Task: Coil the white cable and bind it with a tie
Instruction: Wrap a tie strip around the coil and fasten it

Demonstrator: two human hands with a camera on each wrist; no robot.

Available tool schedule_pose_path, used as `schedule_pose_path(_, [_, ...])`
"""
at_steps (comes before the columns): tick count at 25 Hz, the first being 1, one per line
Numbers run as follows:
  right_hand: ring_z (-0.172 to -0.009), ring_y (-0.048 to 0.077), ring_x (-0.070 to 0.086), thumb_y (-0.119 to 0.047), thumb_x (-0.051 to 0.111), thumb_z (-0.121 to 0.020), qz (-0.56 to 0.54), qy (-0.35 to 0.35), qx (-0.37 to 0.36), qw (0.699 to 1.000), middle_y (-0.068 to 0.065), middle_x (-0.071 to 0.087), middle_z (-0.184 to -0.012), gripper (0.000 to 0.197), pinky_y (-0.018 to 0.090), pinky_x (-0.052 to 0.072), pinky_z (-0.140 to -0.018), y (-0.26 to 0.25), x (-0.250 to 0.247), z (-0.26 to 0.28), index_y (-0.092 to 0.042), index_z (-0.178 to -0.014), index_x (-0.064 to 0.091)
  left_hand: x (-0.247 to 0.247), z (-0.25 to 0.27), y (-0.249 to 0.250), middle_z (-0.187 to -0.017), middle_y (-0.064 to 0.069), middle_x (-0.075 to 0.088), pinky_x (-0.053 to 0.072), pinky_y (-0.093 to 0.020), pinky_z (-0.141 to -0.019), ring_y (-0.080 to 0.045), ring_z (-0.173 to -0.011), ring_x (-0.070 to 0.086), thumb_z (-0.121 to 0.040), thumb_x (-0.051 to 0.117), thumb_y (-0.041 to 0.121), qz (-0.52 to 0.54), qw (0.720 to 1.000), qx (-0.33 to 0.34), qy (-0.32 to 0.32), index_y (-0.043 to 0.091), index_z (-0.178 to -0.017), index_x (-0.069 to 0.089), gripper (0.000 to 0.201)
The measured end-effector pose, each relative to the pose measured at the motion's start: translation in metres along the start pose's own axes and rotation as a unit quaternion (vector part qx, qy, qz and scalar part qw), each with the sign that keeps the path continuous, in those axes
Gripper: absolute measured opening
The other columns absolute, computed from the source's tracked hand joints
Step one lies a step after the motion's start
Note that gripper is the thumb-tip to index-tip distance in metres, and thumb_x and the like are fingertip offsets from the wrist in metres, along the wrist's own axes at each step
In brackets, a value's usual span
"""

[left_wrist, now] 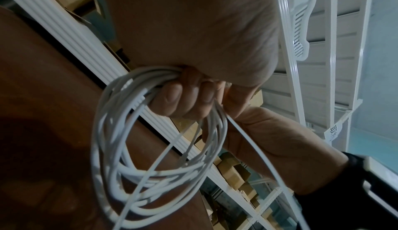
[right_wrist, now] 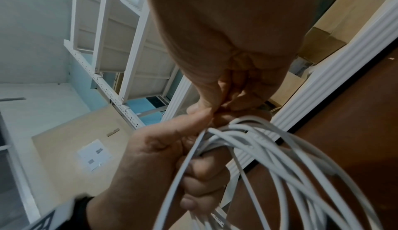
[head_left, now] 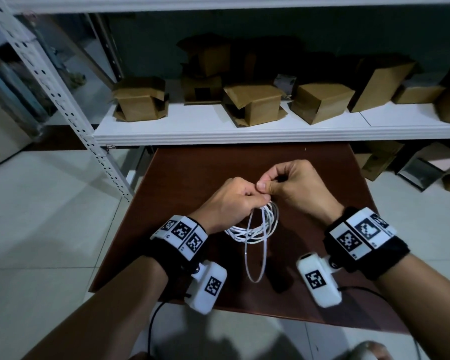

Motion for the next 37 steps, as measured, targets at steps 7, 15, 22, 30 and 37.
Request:
schedule_pose_path(7, [-0.064,0.008,0.066,-0.023,0.087,-0.082,0.07,0.077,-0.021,0.994,-0.001,0.076,-0.069,0.014,0.025,0.053,-0.063,0.004,0.003,0.0,-0.019,-0.072,0.078,0.002,-0.004,-0.002,-0.054,0.003,0.038,0.03,-0.049,-0.057,-0.016,-0.053,0.034,-0.088,0.06,0.045,0.014,1.0,-0.02,0.017,0.018,-0.058,0.049,0.042])
schedule_pose_path(15, [-0.05,-0.003,0.052,-0.02,0.083,-0.086,0.053,0.137,-0.014,0.989,-0.013,0.066,-0.055,0.016,0.017,0.04,-0.055,0.008,0.002,-0.001,-0.017,-0.073,0.075,0.002,-0.007,-0.012,-0.053,0.007,0.053,0.035,-0.035,-0.066,-0.006,-0.055,0.044,-0.088,0.062,0.038,0.033,0.999,-0.027,-0.02,0.016,-0.072,0.074,0.029])
schedule_pose_path(22, [-0.049,0.004,0.047,-0.018,0.079,-0.091,0.012,0.154,0.008,0.988,0.005,0.062,-0.062,0.018,0.016,0.04,-0.051,0.006,-0.025,-0.011,-0.003,-0.082,0.074,0.007,0.001,-0.011,-0.079,0.0,0.062,0.038,-0.024,-0.066,0.01,-0.058,0.055,-0.102,0.058,0.022,-0.001,0.999,-0.006,-0.046,0.017,-0.106,0.083,0.026])
schedule_pose_path(30, [-0.048,0.001,0.048,-0.012,0.071,-0.097,-0.097,0.217,0.012,0.971,0.008,0.058,-0.068,0.02,0.014,0.041,-0.051,0.002,-0.03,-0.008,0.007,-0.096,0.069,0.013,-0.007,-0.018,-0.057,0.013,0.059,0.042,-0.027,-0.061,0.002,-0.055,0.051,-0.096,0.06,0.032,0.033,0.999,-0.025,-0.03,0.021,-0.1,0.083,0.026])
schedule_pose_path(37, [-0.059,0.009,0.058,-0.009,0.076,-0.091,-0.208,0.04,0.083,0.974,0.016,0.063,-0.079,0.02,0.019,0.049,-0.057,0.001,0.008,0.001,0.008,-0.098,0.067,0.007,-0.002,-0.007,-0.056,0.001,0.029,0.013,-0.039,-0.05,-0.011,-0.046,0.024,-0.093,0.06,0.033,0.131,0.99,-0.044,-0.023,-0.006,-0.085,0.066,0.039])
Point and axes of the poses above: each hand's wrist, its own z-axis away from the middle knuckle, its own x-axis out of the palm, y = z × x, the point moved 1 cm from there along -z, towards the middle knuckle
